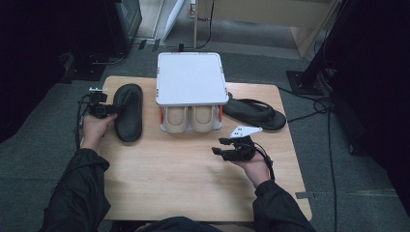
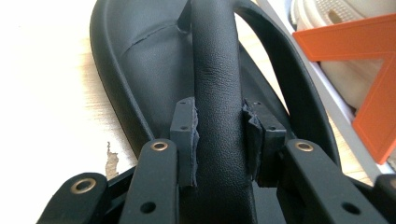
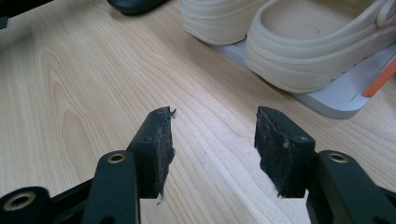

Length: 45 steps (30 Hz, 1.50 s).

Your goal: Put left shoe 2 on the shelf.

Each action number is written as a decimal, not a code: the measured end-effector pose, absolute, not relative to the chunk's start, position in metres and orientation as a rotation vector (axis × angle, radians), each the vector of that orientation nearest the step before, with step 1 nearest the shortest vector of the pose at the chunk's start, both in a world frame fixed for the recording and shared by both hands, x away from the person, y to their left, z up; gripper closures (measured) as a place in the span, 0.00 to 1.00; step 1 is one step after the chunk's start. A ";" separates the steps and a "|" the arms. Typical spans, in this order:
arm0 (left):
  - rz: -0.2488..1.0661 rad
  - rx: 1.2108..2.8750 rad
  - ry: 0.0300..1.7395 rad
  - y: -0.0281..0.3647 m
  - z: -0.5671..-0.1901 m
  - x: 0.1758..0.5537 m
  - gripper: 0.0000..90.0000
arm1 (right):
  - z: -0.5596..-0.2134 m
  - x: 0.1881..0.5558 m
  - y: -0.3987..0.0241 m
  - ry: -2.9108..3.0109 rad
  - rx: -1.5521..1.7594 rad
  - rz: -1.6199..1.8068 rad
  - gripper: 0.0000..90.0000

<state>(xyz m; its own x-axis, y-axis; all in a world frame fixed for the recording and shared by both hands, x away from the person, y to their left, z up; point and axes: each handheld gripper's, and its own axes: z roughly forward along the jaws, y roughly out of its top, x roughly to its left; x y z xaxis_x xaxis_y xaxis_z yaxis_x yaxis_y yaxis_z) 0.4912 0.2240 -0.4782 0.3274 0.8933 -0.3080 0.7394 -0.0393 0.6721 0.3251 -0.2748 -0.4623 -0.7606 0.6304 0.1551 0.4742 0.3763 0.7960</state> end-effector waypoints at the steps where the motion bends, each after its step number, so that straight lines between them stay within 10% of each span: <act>1: 0.243 1.809 1.451 0.224 -0.477 0.491 0.76 | -0.462 0.325 -0.275 2.456 1.002 1.332 0.52; 45: 0.278 1.754 1.399 0.196 -0.363 0.496 0.76 | -0.460 0.330 -0.264 2.479 0.962 1.352 0.52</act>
